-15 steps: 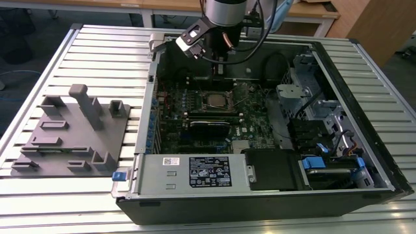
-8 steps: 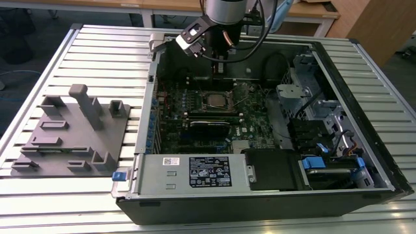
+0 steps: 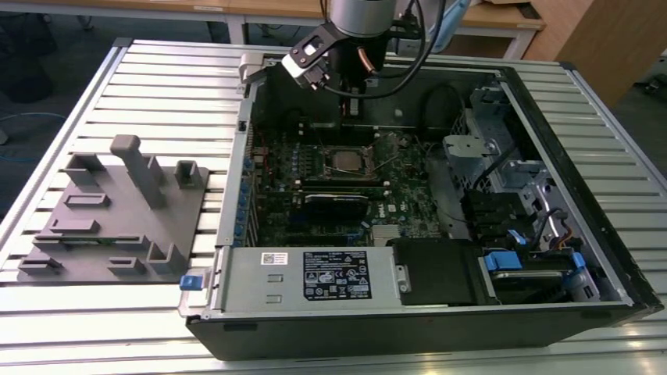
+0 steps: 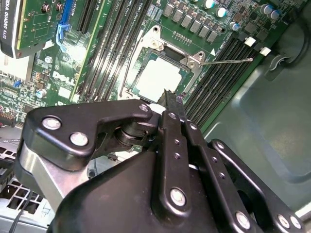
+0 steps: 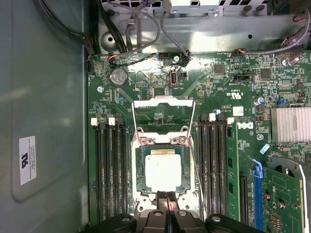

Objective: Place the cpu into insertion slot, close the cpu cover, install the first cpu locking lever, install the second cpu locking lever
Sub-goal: 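Close the cpu cover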

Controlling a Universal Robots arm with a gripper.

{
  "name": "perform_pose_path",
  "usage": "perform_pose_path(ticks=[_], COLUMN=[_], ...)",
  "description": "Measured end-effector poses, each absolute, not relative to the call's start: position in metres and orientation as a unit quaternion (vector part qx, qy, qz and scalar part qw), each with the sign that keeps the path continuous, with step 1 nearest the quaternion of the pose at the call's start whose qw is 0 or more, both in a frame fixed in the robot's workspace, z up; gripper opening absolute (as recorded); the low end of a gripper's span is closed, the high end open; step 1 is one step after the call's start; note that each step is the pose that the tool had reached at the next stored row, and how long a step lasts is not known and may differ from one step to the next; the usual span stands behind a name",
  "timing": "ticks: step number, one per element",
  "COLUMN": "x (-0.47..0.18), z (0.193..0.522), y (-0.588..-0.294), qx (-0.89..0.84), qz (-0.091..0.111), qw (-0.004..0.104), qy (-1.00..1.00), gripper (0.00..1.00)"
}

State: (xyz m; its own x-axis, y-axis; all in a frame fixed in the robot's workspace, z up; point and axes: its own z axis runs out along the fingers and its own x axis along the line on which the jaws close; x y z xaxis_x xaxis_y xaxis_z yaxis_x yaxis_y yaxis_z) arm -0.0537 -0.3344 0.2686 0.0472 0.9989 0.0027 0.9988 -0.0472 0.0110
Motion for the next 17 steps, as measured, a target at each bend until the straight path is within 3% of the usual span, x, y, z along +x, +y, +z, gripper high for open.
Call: perform_pose_path(ticks=[17], x=[-0.0465], z=[0.2687], y=[-0.3344], qx=[0.724], qz=[0.005], qw=[0.003], qy=[0.69], gripper=[0.1])
